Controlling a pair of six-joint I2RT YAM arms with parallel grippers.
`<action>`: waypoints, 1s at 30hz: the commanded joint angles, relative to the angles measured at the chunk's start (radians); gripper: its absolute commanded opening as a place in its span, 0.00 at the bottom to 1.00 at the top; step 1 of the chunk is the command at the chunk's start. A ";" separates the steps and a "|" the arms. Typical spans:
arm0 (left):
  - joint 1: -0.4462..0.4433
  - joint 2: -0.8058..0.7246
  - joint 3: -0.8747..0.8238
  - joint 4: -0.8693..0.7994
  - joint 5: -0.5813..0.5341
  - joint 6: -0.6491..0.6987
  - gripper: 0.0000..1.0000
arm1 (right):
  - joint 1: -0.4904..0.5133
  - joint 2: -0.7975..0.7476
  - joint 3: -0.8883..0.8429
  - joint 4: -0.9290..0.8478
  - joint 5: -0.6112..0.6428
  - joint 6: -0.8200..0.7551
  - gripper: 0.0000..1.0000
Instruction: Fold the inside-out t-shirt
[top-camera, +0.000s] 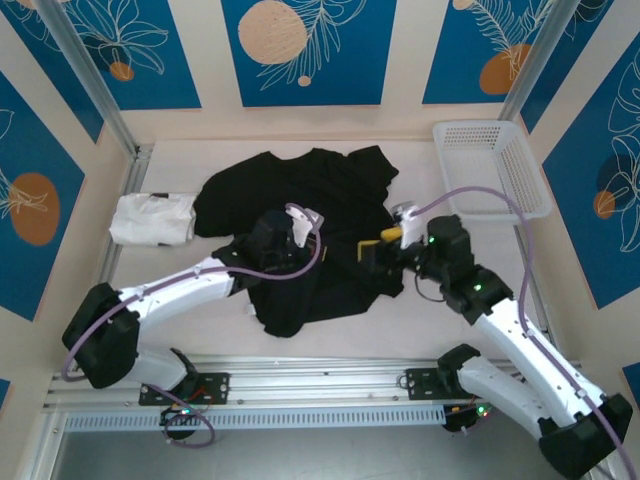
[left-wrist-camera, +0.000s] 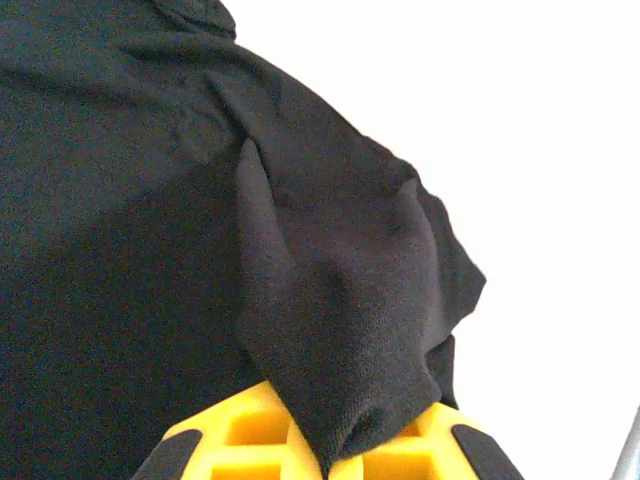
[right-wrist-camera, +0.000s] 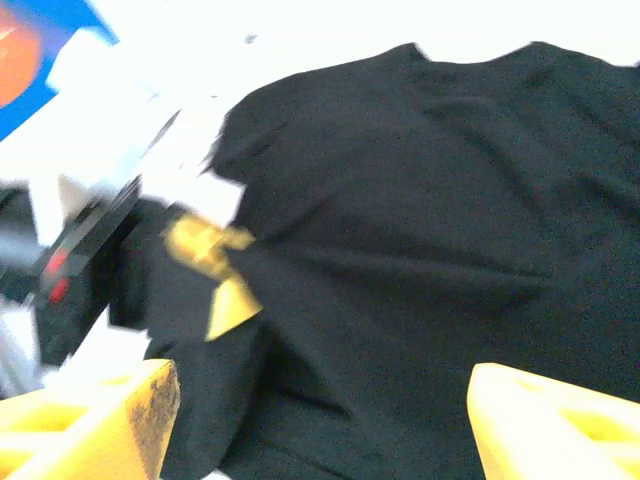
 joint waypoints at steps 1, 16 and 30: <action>0.042 -0.031 0.067 -0.096 0.127 -0.044 0.00 | 0.156 0.056 -0.126 0.231 0.066 -0.139 0.75; 0.101 -0.022 0.328 -0.439 0.291 0.051 0.00 | 0.331 0.621 -0.331 0.999 0.372 -0.385 0.57; 0.086 -0.020 0.461 -0.441 0.512 0.003 0.00 | 0.306 0.963 -0.024 0.904 0.618 -0.332 0.46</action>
